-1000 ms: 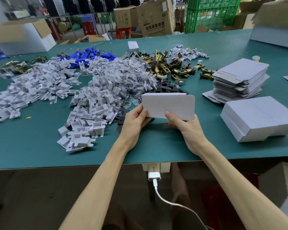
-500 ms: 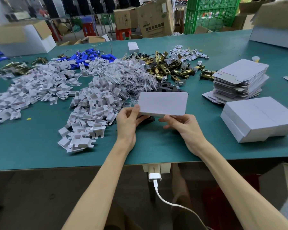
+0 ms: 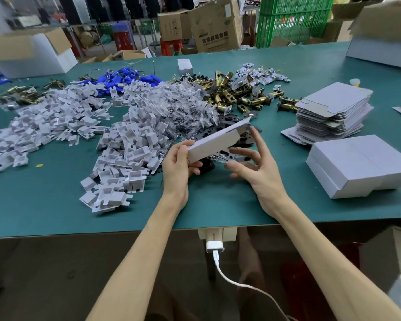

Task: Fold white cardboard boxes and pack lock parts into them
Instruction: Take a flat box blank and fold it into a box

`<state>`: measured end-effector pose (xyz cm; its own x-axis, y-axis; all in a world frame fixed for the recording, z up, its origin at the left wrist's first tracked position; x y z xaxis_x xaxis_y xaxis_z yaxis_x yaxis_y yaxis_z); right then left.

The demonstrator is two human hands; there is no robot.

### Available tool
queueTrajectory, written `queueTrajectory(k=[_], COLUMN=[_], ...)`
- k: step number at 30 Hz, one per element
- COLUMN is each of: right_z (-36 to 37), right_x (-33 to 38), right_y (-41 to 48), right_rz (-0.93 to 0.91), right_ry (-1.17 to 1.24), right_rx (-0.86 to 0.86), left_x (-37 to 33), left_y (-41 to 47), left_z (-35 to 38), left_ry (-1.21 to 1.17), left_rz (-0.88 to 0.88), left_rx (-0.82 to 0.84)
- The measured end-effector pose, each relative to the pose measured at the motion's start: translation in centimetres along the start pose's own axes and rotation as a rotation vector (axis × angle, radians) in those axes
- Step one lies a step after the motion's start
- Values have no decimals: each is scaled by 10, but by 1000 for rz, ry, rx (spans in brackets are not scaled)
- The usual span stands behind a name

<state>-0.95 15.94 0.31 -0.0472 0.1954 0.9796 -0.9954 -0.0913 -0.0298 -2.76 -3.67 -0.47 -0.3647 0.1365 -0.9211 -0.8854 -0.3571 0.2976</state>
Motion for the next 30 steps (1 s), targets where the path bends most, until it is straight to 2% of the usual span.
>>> queueTrajectory(k=[3,7,16,23,30], right_z=[-4,1,-2,-2,1], right_x=[-3,-2,2,-1,-4], right_y=[3,2,-1,0,1], right_rz=[78,-3,-11,7,20], right_ry=[80,-9,81,-16,-100], right_rx=[-24,81,12,-1,24], left_x=[0,0,-1,-8,-10], left_y=[-2,-4,-9,-12,-13], left_z=[1,4,12,15,16], left_ry=[39,60,154,-28,-49], left_rz=[6,6,66,46,73], left_rx=[45,119,319,393,437])
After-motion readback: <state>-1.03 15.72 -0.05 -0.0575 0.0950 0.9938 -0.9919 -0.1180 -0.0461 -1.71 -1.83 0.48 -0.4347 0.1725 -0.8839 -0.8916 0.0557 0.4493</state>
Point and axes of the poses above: each hand's wrist, its own y-axis towards the middle knuckle, its own z-axis out of the palm, x = y × z, the point moved 3 cm from there along y, towards the middle knuckle, and after that the axes turned 14 degrees about z, right-handed, at the moved point
